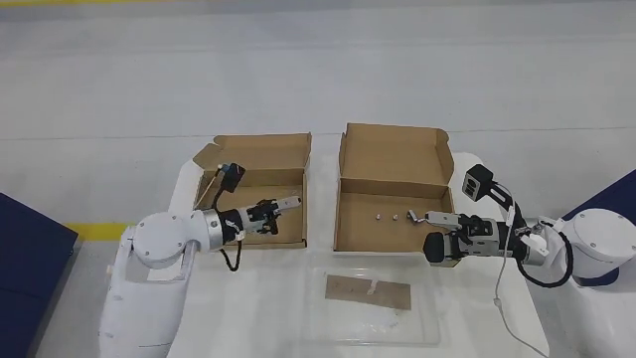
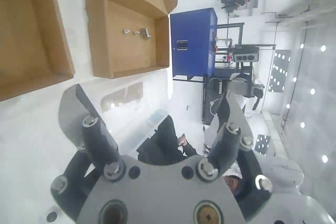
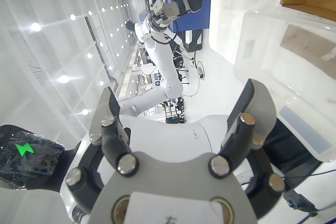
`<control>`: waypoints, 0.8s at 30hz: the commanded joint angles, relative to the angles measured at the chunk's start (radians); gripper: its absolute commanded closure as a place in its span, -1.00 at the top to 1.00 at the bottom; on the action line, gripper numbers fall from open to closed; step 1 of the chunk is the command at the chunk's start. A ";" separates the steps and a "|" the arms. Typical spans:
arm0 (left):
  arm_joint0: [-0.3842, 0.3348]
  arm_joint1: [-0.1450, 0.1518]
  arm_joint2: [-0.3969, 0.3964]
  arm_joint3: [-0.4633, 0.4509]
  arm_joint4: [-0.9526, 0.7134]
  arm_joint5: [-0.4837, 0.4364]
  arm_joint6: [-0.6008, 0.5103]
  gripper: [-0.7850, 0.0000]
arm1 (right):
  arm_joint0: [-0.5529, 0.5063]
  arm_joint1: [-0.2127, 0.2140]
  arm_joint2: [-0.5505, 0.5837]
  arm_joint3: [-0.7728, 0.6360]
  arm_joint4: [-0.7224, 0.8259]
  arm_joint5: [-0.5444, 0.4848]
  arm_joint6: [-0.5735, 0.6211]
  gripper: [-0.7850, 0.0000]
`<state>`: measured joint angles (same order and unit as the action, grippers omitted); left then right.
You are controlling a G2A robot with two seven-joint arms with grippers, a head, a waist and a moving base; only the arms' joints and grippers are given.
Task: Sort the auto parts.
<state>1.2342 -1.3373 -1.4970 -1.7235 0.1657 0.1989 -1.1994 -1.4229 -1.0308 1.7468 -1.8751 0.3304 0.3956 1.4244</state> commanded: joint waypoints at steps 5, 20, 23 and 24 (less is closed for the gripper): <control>0.002 0.007 -0.006 0.000 -0.131 -0.039 -0.021 1.00 | 0.000 0.000 0.000 0.000 0.000 0.000 0.000 1.00; -0.001 0.010 -0.005 -0.002 -0.140 -0.047 -0.032 1.00 | 0.000 0.000 0.000 0.000 0.000 0.000 0.000 1.00; -0.001 0.010 -0.005 -0.002 -0.140 -0.047 -0.032 1.00 | 0.000 0.000 0.000 0.000 0.000 0.000 0.000 1.00; -0.001 0.010 -0.005 -0.002 -0.140 -0.047 -0.032 1.00 | 0.000 0.000 0.000 0.000 0.000 0.000 0.000 1.00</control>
<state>1.2334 -1.3277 -1.5019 -1.7255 0.0259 0.1516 -1.2313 -1.4229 -1.0308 1.7468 -1.8751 0.3304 0.3956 1.4244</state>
